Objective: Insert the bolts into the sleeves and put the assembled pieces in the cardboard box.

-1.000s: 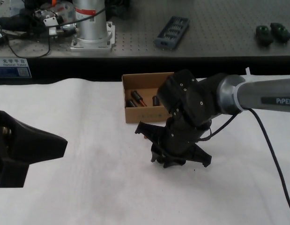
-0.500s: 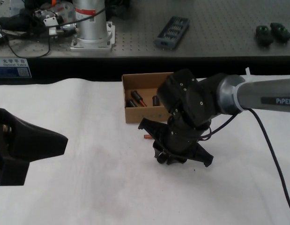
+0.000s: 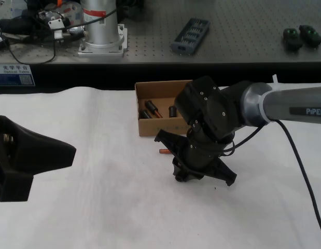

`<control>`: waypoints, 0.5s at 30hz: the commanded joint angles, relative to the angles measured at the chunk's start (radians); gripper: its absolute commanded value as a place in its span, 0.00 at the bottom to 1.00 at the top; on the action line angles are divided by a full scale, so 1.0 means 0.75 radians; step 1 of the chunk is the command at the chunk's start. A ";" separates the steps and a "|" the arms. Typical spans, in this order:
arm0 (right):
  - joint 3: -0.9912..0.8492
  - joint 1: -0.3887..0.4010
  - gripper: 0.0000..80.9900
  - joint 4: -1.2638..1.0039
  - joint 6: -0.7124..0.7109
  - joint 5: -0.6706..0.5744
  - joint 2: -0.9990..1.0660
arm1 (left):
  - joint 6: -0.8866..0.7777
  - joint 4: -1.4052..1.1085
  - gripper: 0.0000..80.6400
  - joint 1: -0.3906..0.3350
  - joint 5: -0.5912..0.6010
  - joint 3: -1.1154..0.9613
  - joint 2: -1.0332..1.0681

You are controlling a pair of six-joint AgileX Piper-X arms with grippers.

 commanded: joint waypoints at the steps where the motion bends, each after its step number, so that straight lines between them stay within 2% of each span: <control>1: -0.007 -0.001 0.06 0.007 0.005 -0.040 0.013 | 0.008 -0.018 0.01 0.002 0.001 0.000 -0.011; 6: -0.007 -0.001 0.04 0.013 -0.020 -0.099 0.013 | 0.011 -0.017 0.01 0.002 0.001 0.000 -0.011; 12: -0.005 -0.007 0.04 0.076 -0.243 -0.150 -0.026 | 0.071 -0.017 0.01 0.002 -0.006 0.017 -0.011; 15: -0.006 -0.016 0.04 0.146 -0.424 -0.148 -0.072 | 0.079 -0.017 0.01 0.002 -0.085 0.042 -0.011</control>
